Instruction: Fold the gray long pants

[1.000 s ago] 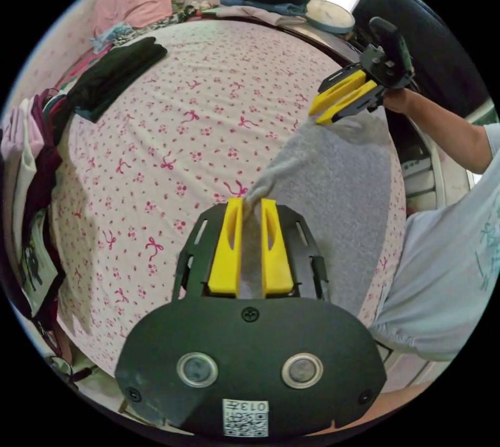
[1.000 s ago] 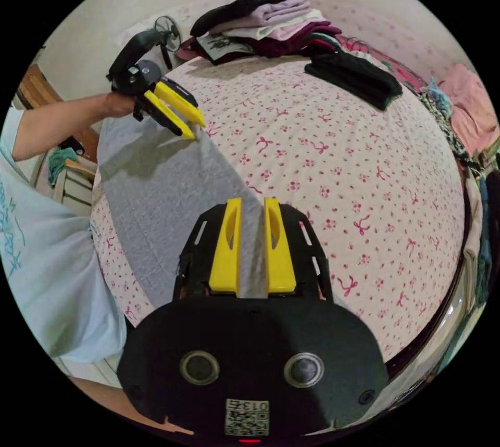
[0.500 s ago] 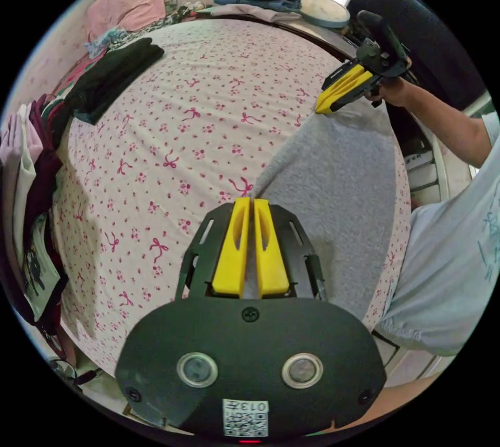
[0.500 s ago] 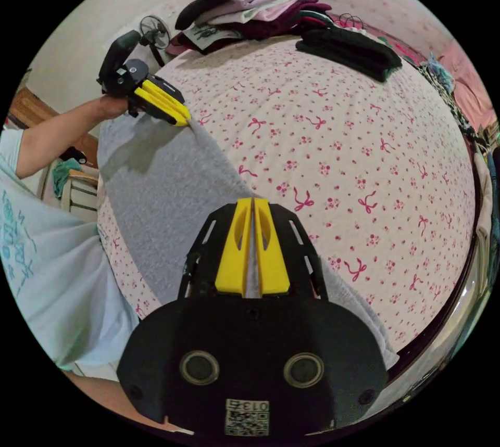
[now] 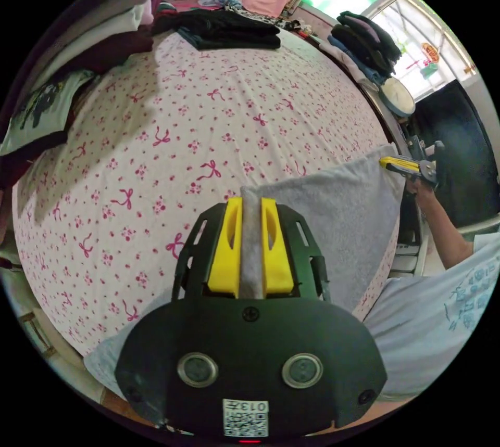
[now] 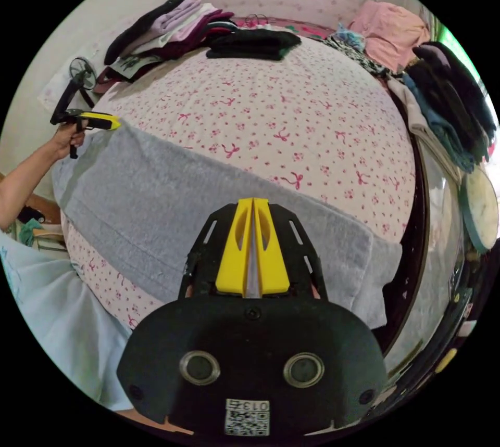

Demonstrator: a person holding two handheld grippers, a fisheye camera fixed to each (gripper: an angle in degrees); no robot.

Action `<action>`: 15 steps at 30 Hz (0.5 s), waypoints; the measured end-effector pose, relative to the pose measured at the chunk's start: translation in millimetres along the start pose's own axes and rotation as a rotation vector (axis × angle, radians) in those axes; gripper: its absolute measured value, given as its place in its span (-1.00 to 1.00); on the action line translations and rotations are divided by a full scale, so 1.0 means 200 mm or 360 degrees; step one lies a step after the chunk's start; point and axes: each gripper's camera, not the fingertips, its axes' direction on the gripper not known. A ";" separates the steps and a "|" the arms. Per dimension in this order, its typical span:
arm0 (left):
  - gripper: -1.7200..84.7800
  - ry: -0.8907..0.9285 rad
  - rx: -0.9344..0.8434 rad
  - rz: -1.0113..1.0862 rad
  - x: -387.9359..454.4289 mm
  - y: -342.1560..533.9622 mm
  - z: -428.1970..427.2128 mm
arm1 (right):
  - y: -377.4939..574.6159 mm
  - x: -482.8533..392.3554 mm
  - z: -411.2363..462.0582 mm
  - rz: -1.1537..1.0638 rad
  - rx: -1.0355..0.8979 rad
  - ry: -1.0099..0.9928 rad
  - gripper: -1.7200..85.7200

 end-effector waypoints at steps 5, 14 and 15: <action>-0.84 -0.0074 0.0028 -0.0078 0.02 0.01 0.08 | 0.19 0.14 0.00 0.0172 -0.0052 0.0080 -0.96; -0.93 -0.0421 0.0273 0.0411 0.67 0.02 0.20 | 0.63 0.26 0.00 0.0224 0.0067 0.0164 -0.96; -0.94 -0.0428 0.0241 0.0437 0.71 0.00 0.26 | 0.67 0.27 0.02 0.0229 0.0107 0.0171 -0.96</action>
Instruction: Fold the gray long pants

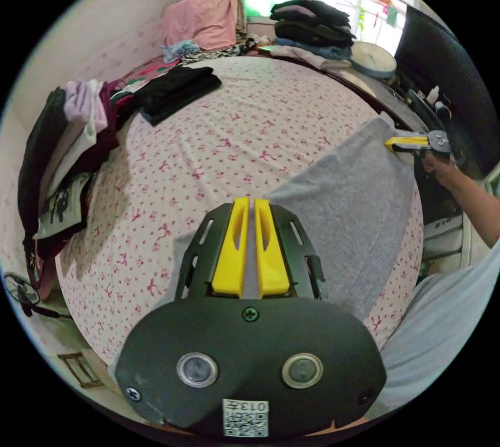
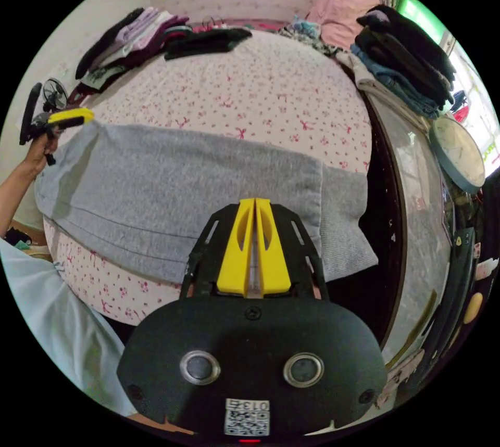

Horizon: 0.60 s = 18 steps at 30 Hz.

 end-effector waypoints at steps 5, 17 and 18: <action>-0.94 0.0169 -0.0051 0.0077 0.20 -0.14 0.22 | 0.18 0.15 -0.07 0.0177 0.0096 0.0151 -0.95; -0.76 0.0807 -0.0100 0.0716 1.02 -0.95 0.61 | 1.06 0.80 -0.05 0.1307 0.0701 -0.0605 -0.73; -0.76 0.0833 -0.0105 0.0735 1.06 -0.99 0.62 | 1.10 0.83 -0.02 0.1371 0.0726 -0.0624 -0.70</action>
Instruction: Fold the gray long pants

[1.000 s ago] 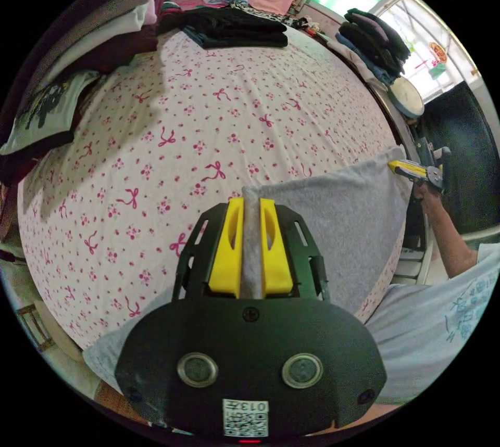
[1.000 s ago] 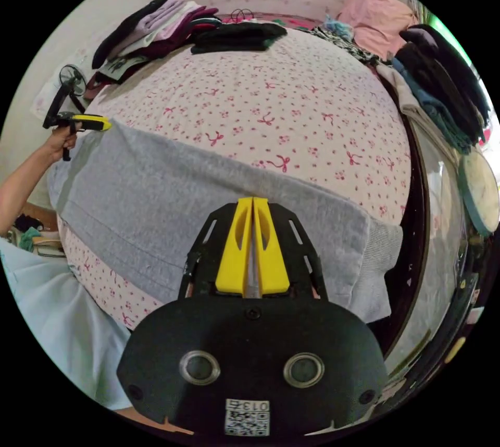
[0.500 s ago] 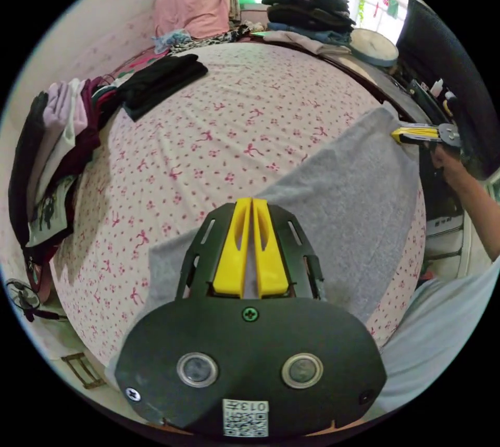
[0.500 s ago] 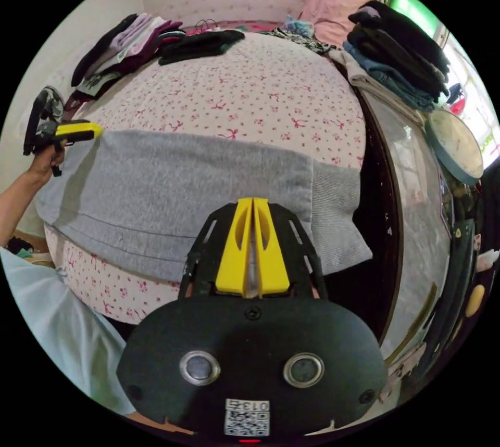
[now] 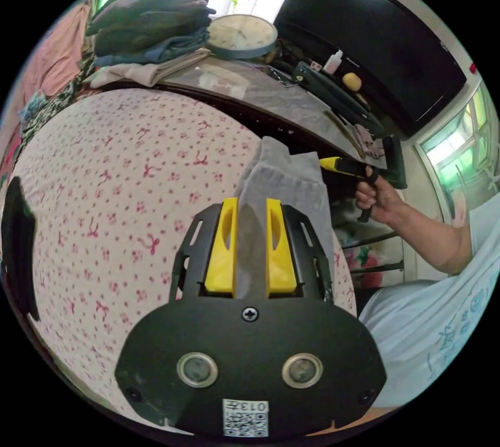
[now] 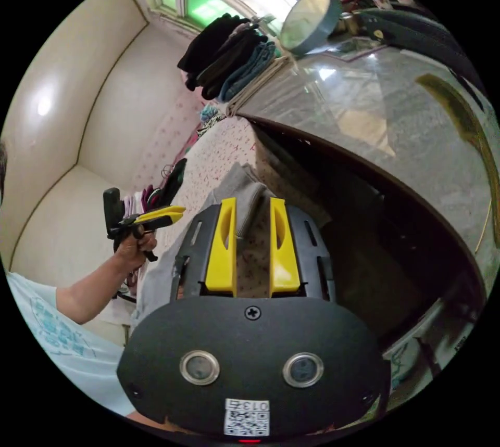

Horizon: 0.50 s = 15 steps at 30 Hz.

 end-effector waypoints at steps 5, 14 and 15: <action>-0.71 0.0159 -0.0112 0.0128 0.03 -0.30 0.23 | 0.04 0.20 0.03 0.0216 0.0002 -0.0149 -0.64; -0.70 0.0394 -0.0253 -0.0068 -0.12 -0.36 0.37 | 0.08 0.30 0.07 0.0199 -0.0044 -0.0343 -0.85; -0.70 0.0398 -0.0244 -0.0080 -0.13 -0.35 0.37 | 0.08 0.28 0.07 0.0168 -0.0046 -0.0306 -0.87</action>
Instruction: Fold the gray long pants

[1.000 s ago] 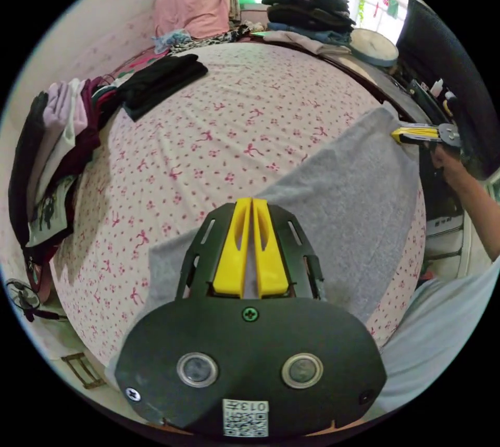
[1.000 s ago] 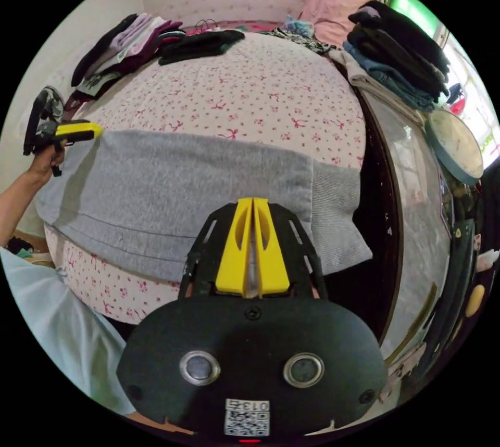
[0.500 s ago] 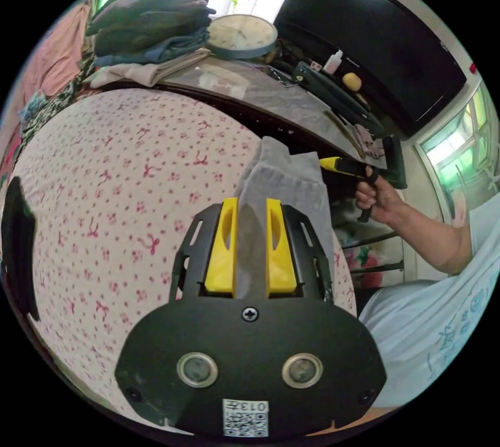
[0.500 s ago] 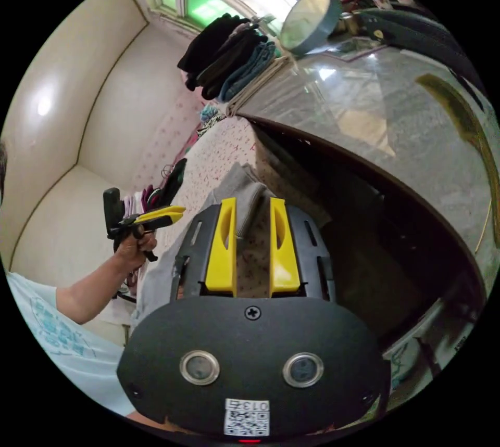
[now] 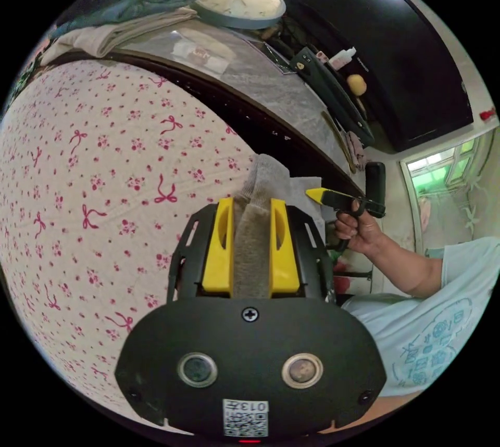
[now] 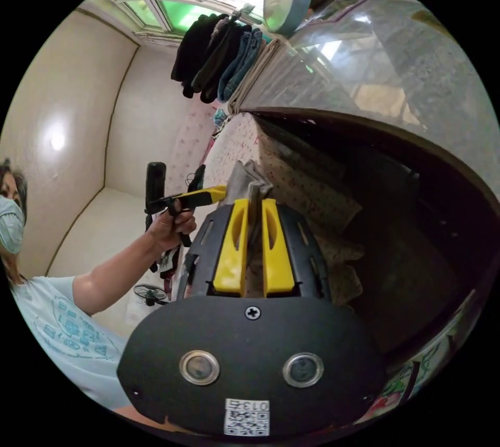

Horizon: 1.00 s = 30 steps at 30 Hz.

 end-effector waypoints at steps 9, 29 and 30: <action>-0.83 -0.0236 -0.0017 0.0075 0.19 0.10 -0.10 | 0.07 -0.19 -0.02 -0.0187 -0.0062 0.0079 -0.91; -0.95 -0.0324 0.0773 -0.0206 0.51 2.06 -1.35 | 1.13 -1.76 0.58 -0.1805 -0.0899 -0.0226 -0.90; -0.95 -0.0331 0.0778 -0.0254 0.50 2.12 -1.36 | 1.25 -1.83 0.67 -0.1881 -0.0946 -0.0209 -0.90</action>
